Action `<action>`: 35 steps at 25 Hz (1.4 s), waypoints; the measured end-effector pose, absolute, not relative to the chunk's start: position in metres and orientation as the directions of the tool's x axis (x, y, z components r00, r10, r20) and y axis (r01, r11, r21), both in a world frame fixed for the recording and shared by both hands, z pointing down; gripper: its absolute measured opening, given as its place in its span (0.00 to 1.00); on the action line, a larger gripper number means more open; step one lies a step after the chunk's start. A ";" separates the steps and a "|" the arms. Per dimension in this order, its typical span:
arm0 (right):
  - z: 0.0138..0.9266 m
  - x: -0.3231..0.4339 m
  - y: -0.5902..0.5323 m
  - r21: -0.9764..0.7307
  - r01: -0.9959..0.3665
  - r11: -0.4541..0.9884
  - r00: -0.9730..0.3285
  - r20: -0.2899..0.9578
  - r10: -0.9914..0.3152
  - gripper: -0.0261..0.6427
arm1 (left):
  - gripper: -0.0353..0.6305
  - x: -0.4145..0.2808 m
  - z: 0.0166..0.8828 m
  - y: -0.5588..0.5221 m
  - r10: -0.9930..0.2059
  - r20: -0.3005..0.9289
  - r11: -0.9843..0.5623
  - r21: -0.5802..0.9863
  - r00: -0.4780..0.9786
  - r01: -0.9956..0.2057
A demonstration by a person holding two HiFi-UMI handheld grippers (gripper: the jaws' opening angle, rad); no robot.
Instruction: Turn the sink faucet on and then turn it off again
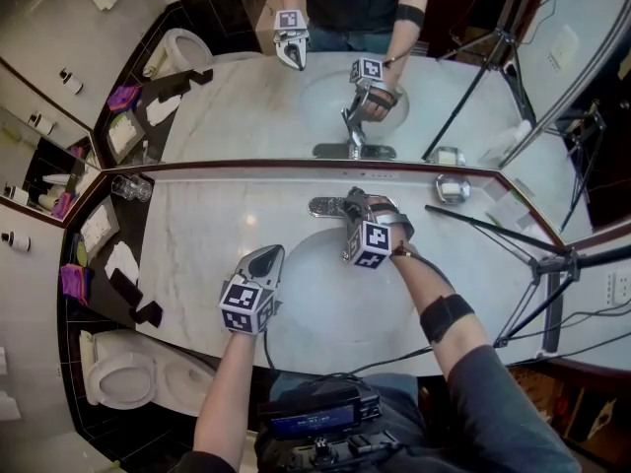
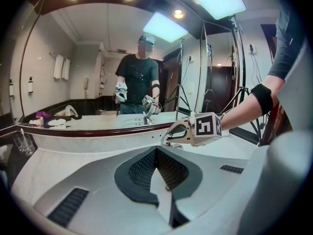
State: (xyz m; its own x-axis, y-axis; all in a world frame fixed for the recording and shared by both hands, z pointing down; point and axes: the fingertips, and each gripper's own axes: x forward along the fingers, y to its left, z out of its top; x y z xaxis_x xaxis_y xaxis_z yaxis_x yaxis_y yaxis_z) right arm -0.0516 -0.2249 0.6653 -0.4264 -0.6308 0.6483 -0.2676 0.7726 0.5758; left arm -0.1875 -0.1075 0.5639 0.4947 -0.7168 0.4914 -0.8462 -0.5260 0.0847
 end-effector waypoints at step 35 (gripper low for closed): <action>0.692 -0.063 -0.199 0.735 -0.075 0.674 -0.376 0.606 -0.701 0.16 | 0.06 -0.191 0.581 -0.111 -0.713 0.506 -0.496 0.123 0.485 -0.859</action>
